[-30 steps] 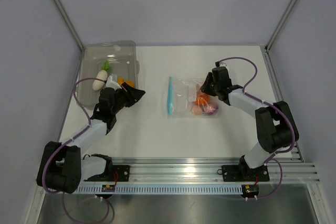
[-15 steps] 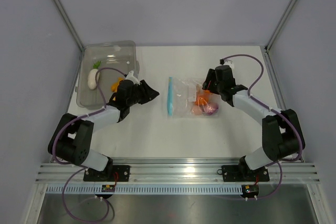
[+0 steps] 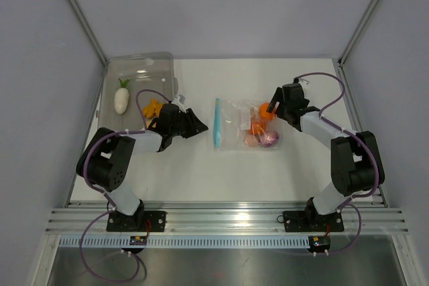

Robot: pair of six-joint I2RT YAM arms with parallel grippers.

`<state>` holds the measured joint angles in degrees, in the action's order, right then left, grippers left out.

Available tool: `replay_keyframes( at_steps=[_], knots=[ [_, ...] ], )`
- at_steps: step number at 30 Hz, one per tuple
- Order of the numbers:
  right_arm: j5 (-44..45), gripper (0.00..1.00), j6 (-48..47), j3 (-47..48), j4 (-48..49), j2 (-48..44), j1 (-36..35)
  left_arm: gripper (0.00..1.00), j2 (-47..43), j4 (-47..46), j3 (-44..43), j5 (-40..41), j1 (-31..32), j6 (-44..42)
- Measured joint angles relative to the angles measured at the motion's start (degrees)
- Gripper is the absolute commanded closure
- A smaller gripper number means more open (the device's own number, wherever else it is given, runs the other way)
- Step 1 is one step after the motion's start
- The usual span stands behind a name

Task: Open the zip-top bag and remove the fake food
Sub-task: Pick up the fake vegetable from the zipper food storage bag.

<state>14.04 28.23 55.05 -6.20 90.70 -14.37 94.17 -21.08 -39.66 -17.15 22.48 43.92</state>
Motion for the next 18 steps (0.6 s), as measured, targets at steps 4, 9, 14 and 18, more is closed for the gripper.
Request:
replay_keyframes(
  at_steps=[4, 9, 14, 18],
  knots=[
    [-3.28, 0.20, 2.38, 0.02, 3.06, 2.82, 1.79, 0.63, 3.17, -0.79, -1.05, -1.99, 0.57, 0.72],
    [-7.41, 0.42, 4.26, 0.00, 6.43, 4.13, 2.05, 0.64, 4.39, -1.36, -1.79, -3.32, 1.70, 1.11],
    [-10.78, 0.68, 5.62, 0.00, 9.22, 5.07, 2.05, 0.64, 4.44, -2.21, -2.14, -4.07, 2.10, 1.16],
    [-13.27, 0.97, 6.36, 0.02, 11.65, 6.19, 2.05, 0.63, 4.59, -3.13, -2.16, -4.94, 2.10, 1.57]
  ],
)
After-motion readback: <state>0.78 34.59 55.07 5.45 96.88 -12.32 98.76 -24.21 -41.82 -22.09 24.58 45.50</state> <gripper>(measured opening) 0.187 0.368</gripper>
